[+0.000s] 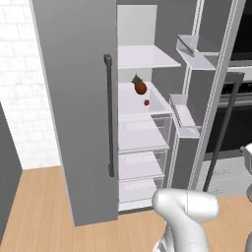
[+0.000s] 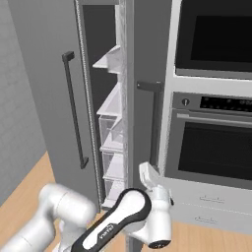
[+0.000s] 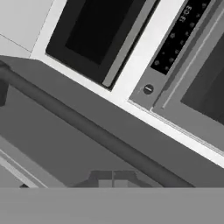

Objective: Take the strawberry from the fridge and place it on top of the pancake, located on the dining counter.

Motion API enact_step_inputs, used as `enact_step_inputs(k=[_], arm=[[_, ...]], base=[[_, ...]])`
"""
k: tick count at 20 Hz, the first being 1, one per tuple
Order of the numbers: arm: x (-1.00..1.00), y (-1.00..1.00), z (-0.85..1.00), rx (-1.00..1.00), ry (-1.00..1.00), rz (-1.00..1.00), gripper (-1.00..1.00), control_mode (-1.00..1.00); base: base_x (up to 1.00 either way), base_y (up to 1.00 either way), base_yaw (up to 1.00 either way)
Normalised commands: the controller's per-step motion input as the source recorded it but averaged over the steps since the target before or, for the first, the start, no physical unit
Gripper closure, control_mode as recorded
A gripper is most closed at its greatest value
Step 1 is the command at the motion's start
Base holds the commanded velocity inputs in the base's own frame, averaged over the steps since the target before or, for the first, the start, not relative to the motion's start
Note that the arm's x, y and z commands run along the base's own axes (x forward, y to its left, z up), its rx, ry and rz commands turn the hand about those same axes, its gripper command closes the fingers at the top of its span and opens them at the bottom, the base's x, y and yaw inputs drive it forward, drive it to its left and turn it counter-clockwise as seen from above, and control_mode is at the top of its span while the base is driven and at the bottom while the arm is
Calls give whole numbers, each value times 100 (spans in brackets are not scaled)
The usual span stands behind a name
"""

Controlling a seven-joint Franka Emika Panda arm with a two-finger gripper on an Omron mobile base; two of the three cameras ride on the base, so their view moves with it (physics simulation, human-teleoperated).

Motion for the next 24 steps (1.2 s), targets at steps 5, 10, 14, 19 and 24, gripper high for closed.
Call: enact_step_inputs(k=[5, 10, 14, 19, 24], arm=[[-91, 1, 86, 3, -26, -4, 100, -100], [-85, 75, 100, 1, 9, 0, 100, -100], [-19, 61, 100, -1, 51, 4, 100, -100], [-6, 58, 100, -2, 72, 7, 100, -100], [-11, 81, 75, -10, 58, 8, 100, -100]], base=[[0, 0, 0], [0, 0, 0], [0, 0, 0], [0, 0, 0], [0, 0, 0]])
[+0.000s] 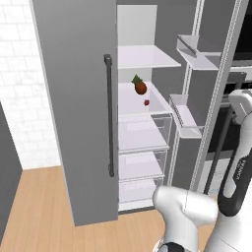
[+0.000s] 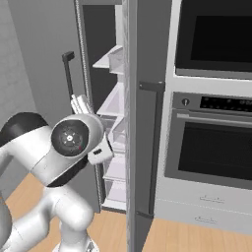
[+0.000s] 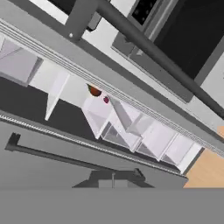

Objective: Take the strawberry from the fridge and place it on top of the pancake, located on the dining counter.

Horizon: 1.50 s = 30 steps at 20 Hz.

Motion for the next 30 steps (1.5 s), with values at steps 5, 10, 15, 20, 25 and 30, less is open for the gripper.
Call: enact_step_inputs(k=[5, 10, 15, 20, 25, 30], arm=[[14, 92, -1, -43, 40, 2, 100, -100], [13, 24, -40, -30, 31, 19, 100, -100], [0, 11, -50, -8, 5, 42, -100, -100], [1, 33, -24, -26, -13, 10, -100, -100], [-9, 3, -27, -21, -17, 0, -100, -100], [-10, 0, -1, -7, -13, 1, -100, -100]], base=[[0, 0, 0], [0, 0, 0], [0, 0, 0], [0, 0, 0], [0, 0, 0], [0, 0, 0]])
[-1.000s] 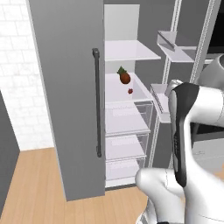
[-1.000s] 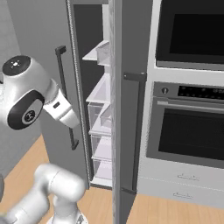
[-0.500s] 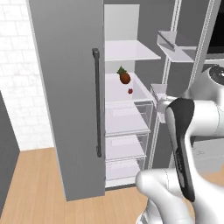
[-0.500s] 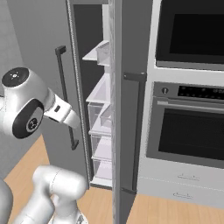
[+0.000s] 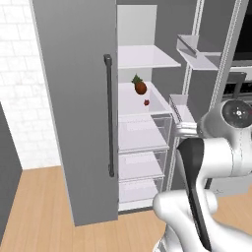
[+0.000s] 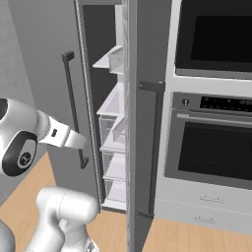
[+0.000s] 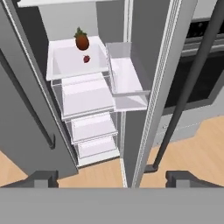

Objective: Take the strawberry from the fridge and place it on top of the pancake, located on the dining counter.

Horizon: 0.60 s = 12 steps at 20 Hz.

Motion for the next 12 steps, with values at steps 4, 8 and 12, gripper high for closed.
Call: enact_step_inputs(k=[4, 8, 12], arm=[[-3, 3, 8, -4, -8, 5, -100, -100], [0, 0, 9, 0, -2, 2, -100, 100], [0, 0, 0, 0, 0, 0, -100, 100]], base=[[0, 0, 0], [9, 16, 6], [26, 36, 7]])
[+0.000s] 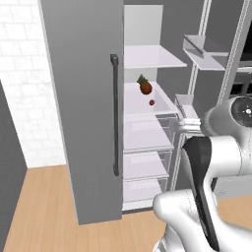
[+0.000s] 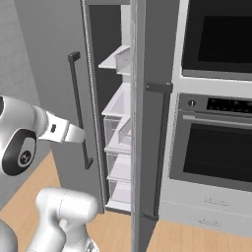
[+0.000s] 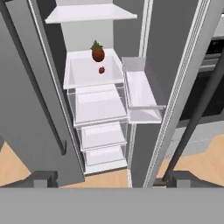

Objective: Take the strawberry from the fridge and place it on top of the pancake, located on the dining counter.

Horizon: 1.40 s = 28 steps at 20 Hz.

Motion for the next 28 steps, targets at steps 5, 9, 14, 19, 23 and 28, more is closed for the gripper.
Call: enact_step_inputs(k=[5, 9, 14, 19, 23, 28], arm=[[0, 0, 0, 0, 0, 0, -100, 100], [0, 0, 0, 0, 0, 0, -100, 100], [0, 0, 0, 0, 0, 0, -100, 100], [0, 0, 0, 0, 0, 0, -100, 100], [0, 0, 0, 0, 0, 0, -100, 100], [0, 0, 0, 0, 0, 0, -100, 100]], base=[[43, 14, 1], [86, 3, -3], [93, 36, -12], [87, 23, -18], [6, -85, -5], [-16, -57, 0]])
